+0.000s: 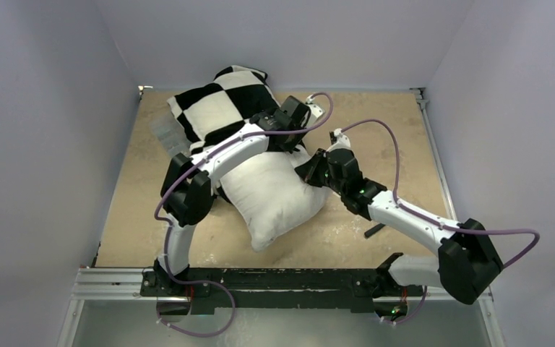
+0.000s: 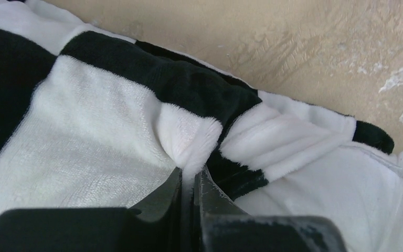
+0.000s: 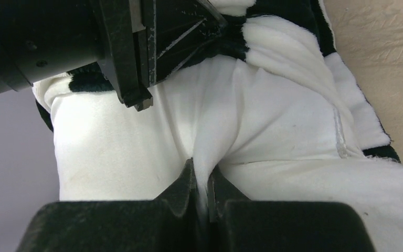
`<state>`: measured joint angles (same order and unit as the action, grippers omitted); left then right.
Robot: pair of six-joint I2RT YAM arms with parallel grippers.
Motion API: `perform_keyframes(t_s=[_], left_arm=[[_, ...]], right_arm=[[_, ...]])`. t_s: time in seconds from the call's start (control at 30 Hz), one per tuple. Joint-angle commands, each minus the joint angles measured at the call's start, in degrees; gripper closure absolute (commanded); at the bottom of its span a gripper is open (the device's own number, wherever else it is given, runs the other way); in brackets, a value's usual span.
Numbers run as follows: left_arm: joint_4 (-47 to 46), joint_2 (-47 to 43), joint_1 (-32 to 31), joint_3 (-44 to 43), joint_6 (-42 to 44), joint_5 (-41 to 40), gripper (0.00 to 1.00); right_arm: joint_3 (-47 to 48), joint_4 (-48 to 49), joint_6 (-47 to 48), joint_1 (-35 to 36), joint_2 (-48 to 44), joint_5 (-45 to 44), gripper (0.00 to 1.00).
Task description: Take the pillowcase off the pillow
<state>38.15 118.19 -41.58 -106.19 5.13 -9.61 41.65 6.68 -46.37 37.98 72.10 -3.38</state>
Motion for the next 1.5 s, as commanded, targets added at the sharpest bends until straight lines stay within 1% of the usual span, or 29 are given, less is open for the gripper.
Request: perform_keyframes(t_s=[0.0, 0.13, 0.3, 0.33, 0.57, 0.7, 0.8, 0.93, 1.0, 1.07, 1.13, 1.2, 1.23, 1.3, 1.4, 1.47], left_arm=[[-0.5, -0.6, 1.4, -3.0, -0.7, -8.2, 1.0], [-2.2, -2.5, 4.8, -6.6, -4.3, -8.3, 1.0], [-6.5, -8.0, 11.5, -4.8, -12.5, -4.2, 1.0], [-7.1, -9.2, 12.6, -4.2, -13.3, -3.9, 1.0], [-10.4, -16.1, 19.2, -1.0, -13.5, -8.8, 1.0], [-10.9, -18.0, 24.4, 2.2, -15.2, -8.3, 1.0], [-12.0, -18.8, 27.5, 6.8, -16.7, -7.1, 1.0], [-13.0, -18.0, 29.0, 11.7, -17.9, -5.1, 1.0], [-12.7, -16.8, 29.0, 12.8, -19.1, -1.3, 1.0], [-12.9, -15.8, 28.4, 13.7, -20.4, 4.6, 1.0], [-13.8, -15.3, 25.4, 14.8, -20.2, 7.5, 1.0], [-14.2, -15.1, 21.3, 14.8, -19.0, 7.8, 1.0], [-14.3, -15.1, 19.6, 14.7, -18.7, 7.8, 0.99], [-14.9, -15.5, 17.3, 14.6, -19.5, 8.5, 0.94], [-15.9, -17.0, 16.5, 14.4, -21.5, 10.0, 0.84], [-15.8, -18.5, 16.5, 13.4, -21.9, 10.7, 0.78]], right_arm=[[0.2, -4.8, -2.5, 1.4, -5.3, -1.1, 1.0], [0.2, -6.4, -5.3, 1.4, -12.5, -4.3, 1.0], [-1.1, -6.6, -7.1, 1.5, -22.7, -6.2, 1.0], [-1.4, -7.9, -7.5, 1.4, -24.2, -6.6, 1.0], [-0.5, -11.9, -12.2, 1.5, -33.8, -9.7, 1.0], [3.1, -15.5, -13.3, 1.4, -38.1, -13.6, 1.0], [5.3, -17.8, -13.2, 1.4, -39.0, -16.4, 1.0], [6.0, -19.7, -12.4, 1.5, -36.3, -15.7, 1.0], [6.0, -20.8, -13.1, 1.5, -33.6, -14.7, 1.0], [6.3, -21.8, -14.1, 1.5, -30.6, -13.9, 1.0], [6.8, -22.1, -14.2, 1.5, -27.7, -13.5, 1.0], [8.2, -22.5, -13.7, 1.4, -24.4, -13.8, 0.94], [9.2, -22.8, -13.2, 1.4, -23.0, -14.1, 0.89], [12.2, -24.4, -12.5, 1.5, -20.2, -15.5, 0.77], [17.5, -25.8, -9.7, 1.5, -16.2, -19.4, 0.53], [20.5, -26.6, -6.6, 1.5, -13.5, -20.2, 0.38]])
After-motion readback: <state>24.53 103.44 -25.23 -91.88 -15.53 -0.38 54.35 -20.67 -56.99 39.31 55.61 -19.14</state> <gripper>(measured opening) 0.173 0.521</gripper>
